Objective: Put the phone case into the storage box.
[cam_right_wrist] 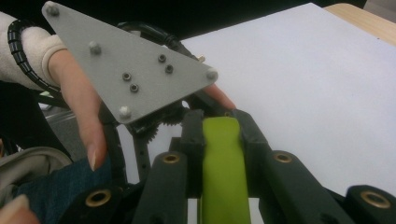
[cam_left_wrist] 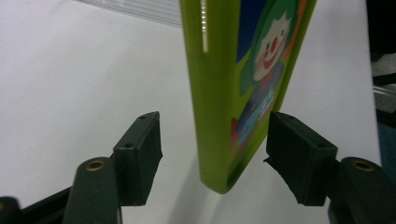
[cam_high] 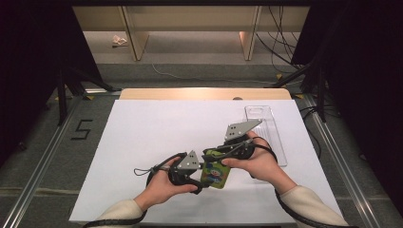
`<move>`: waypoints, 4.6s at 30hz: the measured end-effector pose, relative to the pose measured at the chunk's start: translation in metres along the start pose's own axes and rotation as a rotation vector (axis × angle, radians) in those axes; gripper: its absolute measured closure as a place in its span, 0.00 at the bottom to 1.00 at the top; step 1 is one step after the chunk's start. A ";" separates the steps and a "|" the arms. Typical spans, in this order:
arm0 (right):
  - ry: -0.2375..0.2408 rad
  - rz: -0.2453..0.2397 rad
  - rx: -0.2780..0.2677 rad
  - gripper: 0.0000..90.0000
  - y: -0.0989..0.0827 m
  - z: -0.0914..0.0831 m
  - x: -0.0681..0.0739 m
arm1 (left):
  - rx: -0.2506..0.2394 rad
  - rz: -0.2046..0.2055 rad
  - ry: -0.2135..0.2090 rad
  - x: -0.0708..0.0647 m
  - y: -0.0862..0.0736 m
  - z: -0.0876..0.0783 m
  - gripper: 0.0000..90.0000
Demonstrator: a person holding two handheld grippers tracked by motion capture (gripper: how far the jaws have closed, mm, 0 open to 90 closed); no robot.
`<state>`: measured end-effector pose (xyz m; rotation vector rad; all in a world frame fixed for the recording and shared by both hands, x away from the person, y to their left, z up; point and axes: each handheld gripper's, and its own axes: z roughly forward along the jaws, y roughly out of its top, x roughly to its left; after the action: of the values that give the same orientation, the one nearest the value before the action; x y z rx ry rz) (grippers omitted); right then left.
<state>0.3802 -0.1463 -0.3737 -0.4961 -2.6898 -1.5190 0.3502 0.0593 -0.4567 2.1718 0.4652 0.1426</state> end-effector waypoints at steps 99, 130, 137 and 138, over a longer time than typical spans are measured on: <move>-0.219 0.063 -0.269 0.11 -0.010 0.001 -0.009 | -0.041 -0.130 0.148 0.015 0.003 -0.019 0.86; -0.375 0.135 -0.326 0.05 -0.017 0.014 -0.001 | -0.062 -0.212 0.274 0.016 0.004 -0.022 0.86; -0.392 0.150 -0.321 0.05 -0.018 0.018 0.001 | -0.063 -0.217 0.283 0.017 0.004 -0.021 0.86; -0.397 0.151 -0.320 0.05 -0.018 0.018 0.001 | -0.064 -0.217 0.284 0.017 0.004 -0.021 0.86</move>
<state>0.3772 -0.1398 -0.3979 -1.0926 -2.5861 -1.9970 0.3616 0.0799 -0.4419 2.0309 0.8419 0.3439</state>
